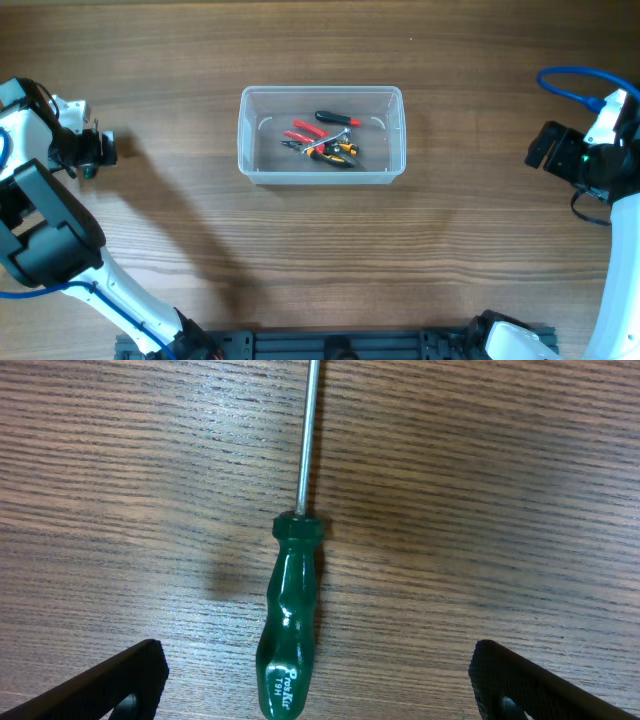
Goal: Pack container
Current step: 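Lower the left gripper and close it on the green screwdriver handle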
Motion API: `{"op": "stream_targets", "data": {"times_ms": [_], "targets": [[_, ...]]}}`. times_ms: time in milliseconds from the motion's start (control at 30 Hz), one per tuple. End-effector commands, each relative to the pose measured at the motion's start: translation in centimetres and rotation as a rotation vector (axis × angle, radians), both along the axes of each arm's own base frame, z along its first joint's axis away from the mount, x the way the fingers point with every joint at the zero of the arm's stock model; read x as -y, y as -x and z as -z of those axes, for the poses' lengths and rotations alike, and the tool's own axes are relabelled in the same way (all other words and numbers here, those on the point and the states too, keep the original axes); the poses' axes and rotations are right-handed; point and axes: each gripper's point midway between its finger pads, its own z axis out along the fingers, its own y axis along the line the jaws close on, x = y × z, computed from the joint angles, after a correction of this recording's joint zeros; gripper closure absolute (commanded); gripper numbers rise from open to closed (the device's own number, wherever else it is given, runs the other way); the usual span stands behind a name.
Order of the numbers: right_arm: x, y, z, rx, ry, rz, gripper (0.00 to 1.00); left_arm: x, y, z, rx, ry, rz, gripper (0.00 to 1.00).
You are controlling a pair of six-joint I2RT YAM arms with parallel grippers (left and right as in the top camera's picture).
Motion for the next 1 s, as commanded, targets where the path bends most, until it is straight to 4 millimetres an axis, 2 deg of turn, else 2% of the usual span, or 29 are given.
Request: {"op": "stream_targets", "data": {"times_ms": [0, 167, 367, 567, 967], "targets": [[-0.1, -0.1, 0.2, -0.002, -0.011, -0.007, 0.00, -0.2, 0.4, 0.9, -0.029, -0.001, 0.015, 0.00], [-0.1, -0.1, 0.2, -0.002, -0.011, -0.007, 0.00, -0.4, 0.3, 0.9, -0.029, -0.015, 0.033, 0.00], [-0.1, -0.1, 0.2, -0.002, -0.010, -0.007, 0.00, -0.4, -0.7, 0.7, 0.015, -0.011, 0.055, 0.00], [-0.1, -0.1, 0.2, -0.002, -0.010, -0.007, 0.00, -0.1, -0.3, 0.8, 0.003, 0.001, 0.056, 0.01], [-0.1, -0.1, 0.2, -0.002, -0.010, -0.007, 0.00, 0.1, -0.1, 2.8, -0.026, 0.024, 0.056, 0.00]]}}
